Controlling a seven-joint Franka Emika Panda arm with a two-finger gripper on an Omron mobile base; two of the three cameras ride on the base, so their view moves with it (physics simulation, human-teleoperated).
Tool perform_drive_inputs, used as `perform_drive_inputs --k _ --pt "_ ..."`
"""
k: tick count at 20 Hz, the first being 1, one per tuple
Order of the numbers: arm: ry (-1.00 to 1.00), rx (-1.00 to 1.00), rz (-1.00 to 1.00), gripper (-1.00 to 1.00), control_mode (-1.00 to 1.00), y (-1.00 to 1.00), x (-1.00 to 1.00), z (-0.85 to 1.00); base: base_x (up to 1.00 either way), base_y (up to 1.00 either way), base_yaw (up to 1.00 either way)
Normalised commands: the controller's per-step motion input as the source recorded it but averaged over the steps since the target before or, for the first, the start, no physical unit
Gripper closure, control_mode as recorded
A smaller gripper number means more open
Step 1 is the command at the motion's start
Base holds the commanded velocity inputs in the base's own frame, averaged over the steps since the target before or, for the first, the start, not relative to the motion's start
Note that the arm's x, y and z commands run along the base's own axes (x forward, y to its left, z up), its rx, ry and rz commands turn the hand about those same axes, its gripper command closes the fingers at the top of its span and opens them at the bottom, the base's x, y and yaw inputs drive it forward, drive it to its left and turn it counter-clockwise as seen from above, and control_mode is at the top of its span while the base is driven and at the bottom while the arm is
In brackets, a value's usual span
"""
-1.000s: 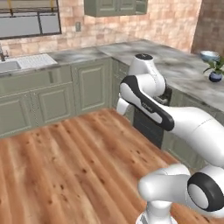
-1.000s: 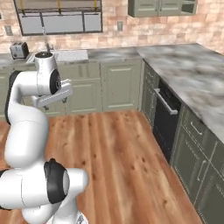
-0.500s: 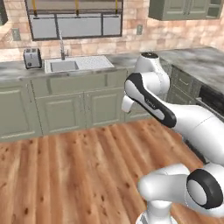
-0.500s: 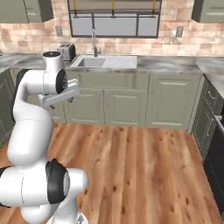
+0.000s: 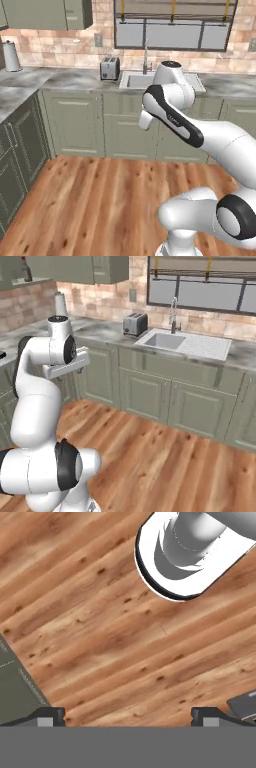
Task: There is a bowl on the dining counter. Grab a lemon wedge from the fridge and place it in the bowl. Then get the liquor bottle and glass cup from the cabinet and place them next to the bowl.
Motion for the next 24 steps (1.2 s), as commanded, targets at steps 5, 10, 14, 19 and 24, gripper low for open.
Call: perform_drive_inputs --k 5,10,14,19,24 --pt "0.00 0.00 0.00 -1.00 1.00 0.00 0.00 0.00 1.00 0.00 0.43" --pt "0.00 0.00 0.00 -1.00 1.00 0.00 0.00 0.00 1.00 0.25 0.29" --pt "0.00 0.00 0.00 -1.00 1.00 0.00 0.00 0.00 1.00 0.05 0.05" --pt "0.00 0.00 0.00 -1.00 1.00 0.00 0.00 0.00 0.76 -0.17 0.67" --pt "0.00 0.00 0.00 -1.00 1.00 0.00 0.00 0.00 0.12 -0.01 0.87"
